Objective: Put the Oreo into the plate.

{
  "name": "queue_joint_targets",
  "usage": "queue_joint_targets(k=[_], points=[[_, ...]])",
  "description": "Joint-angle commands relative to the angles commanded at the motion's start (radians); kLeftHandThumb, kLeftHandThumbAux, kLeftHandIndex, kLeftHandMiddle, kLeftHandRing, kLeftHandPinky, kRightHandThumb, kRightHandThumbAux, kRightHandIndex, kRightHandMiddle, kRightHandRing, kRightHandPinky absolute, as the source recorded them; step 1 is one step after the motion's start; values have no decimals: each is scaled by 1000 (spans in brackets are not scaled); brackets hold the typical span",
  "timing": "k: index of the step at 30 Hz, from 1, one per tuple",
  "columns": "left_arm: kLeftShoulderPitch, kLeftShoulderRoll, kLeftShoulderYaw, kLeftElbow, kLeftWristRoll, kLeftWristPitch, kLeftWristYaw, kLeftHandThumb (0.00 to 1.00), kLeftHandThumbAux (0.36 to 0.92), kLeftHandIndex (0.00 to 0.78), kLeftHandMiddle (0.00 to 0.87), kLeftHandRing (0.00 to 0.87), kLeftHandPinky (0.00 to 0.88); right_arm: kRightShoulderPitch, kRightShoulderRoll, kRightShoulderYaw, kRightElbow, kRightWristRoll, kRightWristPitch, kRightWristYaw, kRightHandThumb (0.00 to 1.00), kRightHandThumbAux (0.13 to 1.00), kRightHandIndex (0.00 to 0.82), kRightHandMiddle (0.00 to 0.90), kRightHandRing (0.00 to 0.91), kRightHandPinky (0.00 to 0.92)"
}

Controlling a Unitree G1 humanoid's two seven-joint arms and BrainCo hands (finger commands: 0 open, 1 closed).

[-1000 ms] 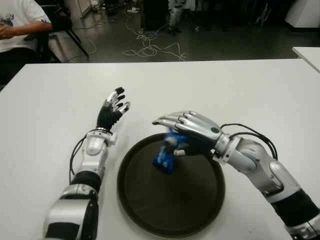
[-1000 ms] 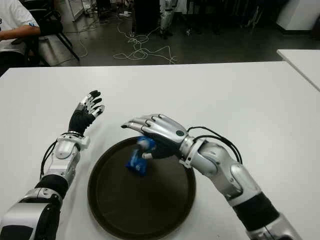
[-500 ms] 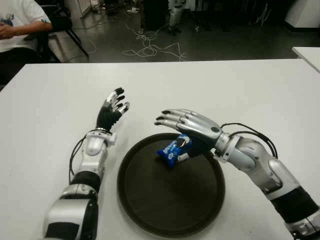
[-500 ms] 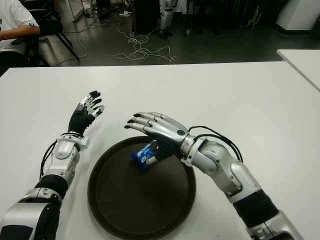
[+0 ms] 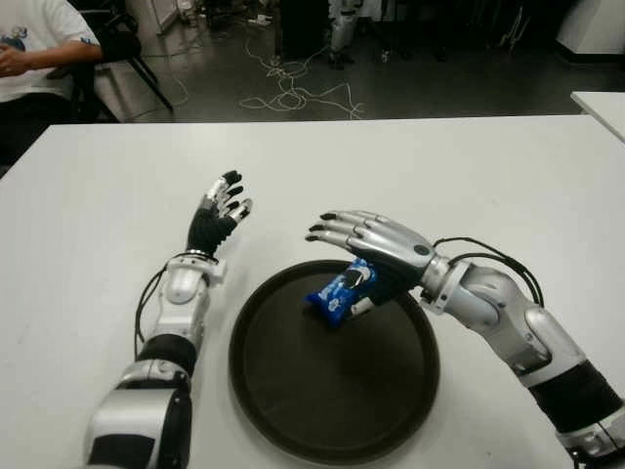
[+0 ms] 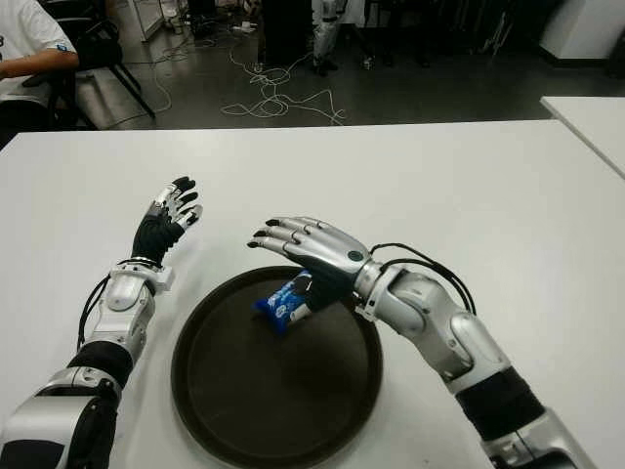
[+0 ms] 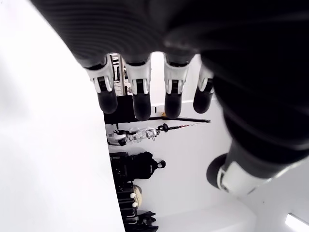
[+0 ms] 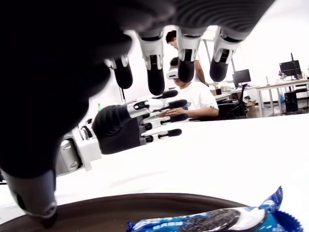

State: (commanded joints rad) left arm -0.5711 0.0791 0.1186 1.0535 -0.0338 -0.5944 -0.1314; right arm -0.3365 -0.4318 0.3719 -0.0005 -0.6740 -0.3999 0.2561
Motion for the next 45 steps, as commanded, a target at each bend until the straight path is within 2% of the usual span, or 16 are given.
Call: queue_joint_targets(k=[3,6,8,13,18,20,22,26,28,29,31,35,38,40,45], points=[[2,-1,-2,-2,5,-3,10,87,669,58,123,84,59,-10,-5,-14,20,11,-12,-13,0,652,0,0,0,0],[5,-2,-5,-8,13,-12,24,86,660,59,122,83,60,-61,-56,-86,105,79,-60,-34,0,576,0,0,0,0],[7,-3,-7,-11,15,-17,28,86,658,59,120,83,63,-86,-75,-121,174,107,-98,-65,0,528,0,0,0,0],[8,-5,-5,-14,10,-17,23,88,663,53,115,83,66,-154,-70,-167,411,124,-207,-227,0,432,0,0,0,0],[6,-3,-4,-11,7,-2,18,92,657,49,113,82,67,-279,-16,-199,771,157,-276,-406,0,382,0,0,0,0],[6,-2,-6,-11,12,-4,21,94,661,49,112,81,64,-329,25,-234,936,207,-261,-442,0,385,0,5,0,0],[6,-2,-7,-10,15,-7,25,95,666,49,112,79,63,-352,65,-273,1031,262,-248,-454,0,399,6,23,12,12],[5,-2,-5,-8,12,-11,20,92,677,46,110,78,63,-367,128,-339,1110,361,-233,-451,0,448,88,139,131,130],[3,-2,-5,-7,11,-11,18,89,677,46,110,78,62,-376,151,-374,1149,406,-206,-435,0,460,132,196,194,196],[2,-2,-4,-6,10,-12,17,88,676,46,111,78,62,-378,167,-405,1165,447,-166,-405,0,462,140,207,207,209],[0,-2,-4,-5,9,-12,14,85,675,48,110,77,58,-386,186,-449,1190,508,-107,-359,0,460,164,236,251,277],[-2,-2,-3,-3,7,-11,11,82,675,49,110,77,58,-413,202,-485,1227,559,-39,-324,0,465,174,246,271,312],[-2,-2,-3,-3,6,-11,9,82,677,49,111,79,60,-436,211,-481,1251,561,13,-334,0,472,173,241,269,316],[-2,0,-4,-3,7,-10,7,81,676,50,116,84,66,-448,217,-465,1263,544,43,-356,0,480,166,227,255,278],[-4,1,-6,-3,12,-4,14,84,695,53,122,90,71,-448,219,-374,1273,448,71,-428,0,501,152,199,216,209]])
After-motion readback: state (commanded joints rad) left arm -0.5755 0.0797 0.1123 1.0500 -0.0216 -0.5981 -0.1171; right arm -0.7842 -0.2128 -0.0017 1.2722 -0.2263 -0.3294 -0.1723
